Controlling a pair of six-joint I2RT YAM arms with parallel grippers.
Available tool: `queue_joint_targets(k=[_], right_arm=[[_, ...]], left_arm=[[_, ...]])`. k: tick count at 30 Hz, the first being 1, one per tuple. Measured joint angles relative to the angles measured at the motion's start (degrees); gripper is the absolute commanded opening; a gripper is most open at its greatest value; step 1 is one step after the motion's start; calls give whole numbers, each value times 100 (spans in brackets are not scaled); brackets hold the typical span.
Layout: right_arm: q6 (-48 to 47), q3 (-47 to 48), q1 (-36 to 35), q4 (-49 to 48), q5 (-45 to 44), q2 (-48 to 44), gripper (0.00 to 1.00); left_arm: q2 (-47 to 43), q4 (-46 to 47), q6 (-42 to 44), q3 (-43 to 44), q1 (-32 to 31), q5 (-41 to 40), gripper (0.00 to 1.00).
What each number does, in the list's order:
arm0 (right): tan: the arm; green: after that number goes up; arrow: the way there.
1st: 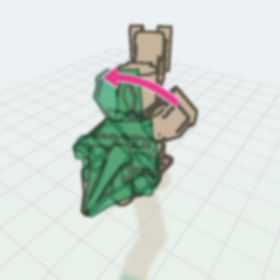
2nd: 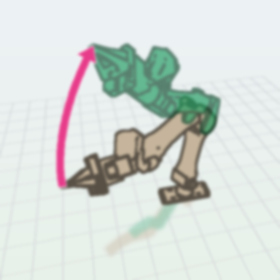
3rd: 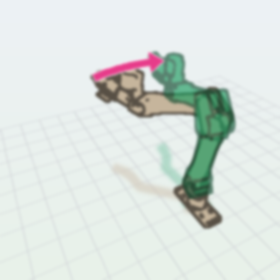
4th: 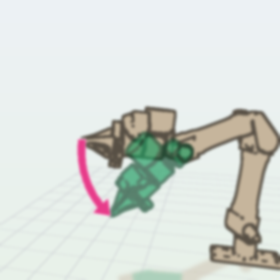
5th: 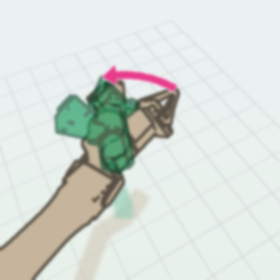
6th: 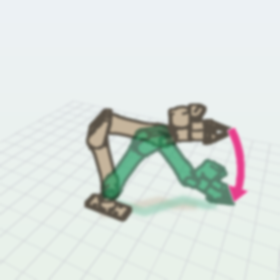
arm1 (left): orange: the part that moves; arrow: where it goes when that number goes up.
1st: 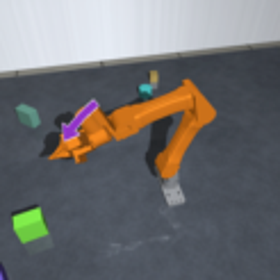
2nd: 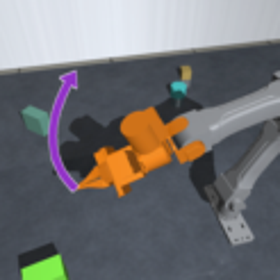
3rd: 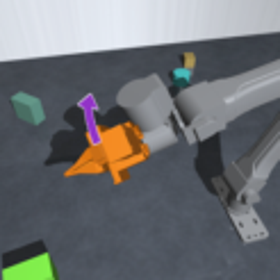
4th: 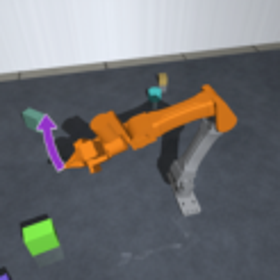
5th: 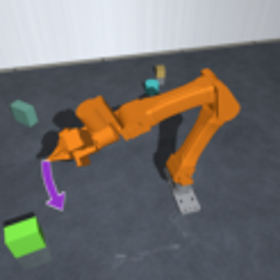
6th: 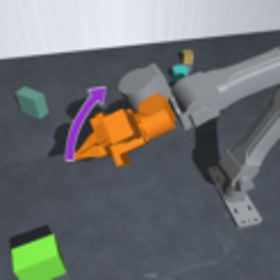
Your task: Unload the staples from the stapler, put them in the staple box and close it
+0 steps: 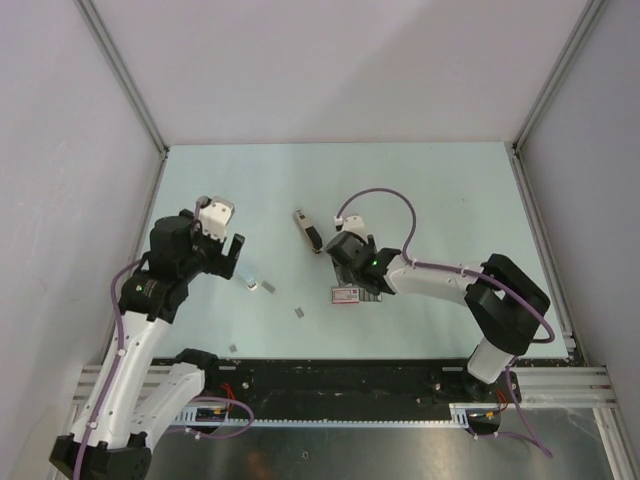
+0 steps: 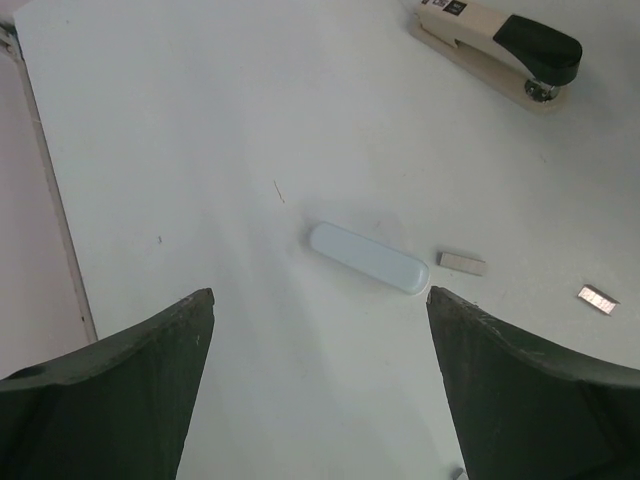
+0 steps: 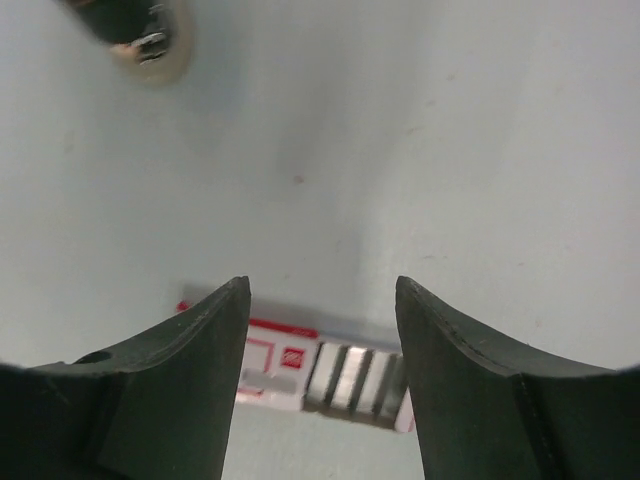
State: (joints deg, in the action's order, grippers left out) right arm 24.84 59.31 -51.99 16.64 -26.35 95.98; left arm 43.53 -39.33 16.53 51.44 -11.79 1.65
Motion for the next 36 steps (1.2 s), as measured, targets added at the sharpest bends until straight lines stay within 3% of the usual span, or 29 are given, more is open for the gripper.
queue_joint_targets(k=[5,11,22,28,36], right_arm=[[-186,-35,-649,-278,-52,-166,63],[-702,308,-988,-973,608,-162,62],[-1591,1749,-1040,-1333,1893,1499,62],[-1845,2614,-1093,-1080,2238,2271,61],[-2004,3058,-1165,-848,2323,2686,61]], left_arm=[[254,-57,4,0,92,7,98],[516,-70,15,0,396,72,99],[887,-52,4,184,1392,428,100],[1056,-22,44,247,1478,546,99],[1056,-22,111,260,1497,568,99]])
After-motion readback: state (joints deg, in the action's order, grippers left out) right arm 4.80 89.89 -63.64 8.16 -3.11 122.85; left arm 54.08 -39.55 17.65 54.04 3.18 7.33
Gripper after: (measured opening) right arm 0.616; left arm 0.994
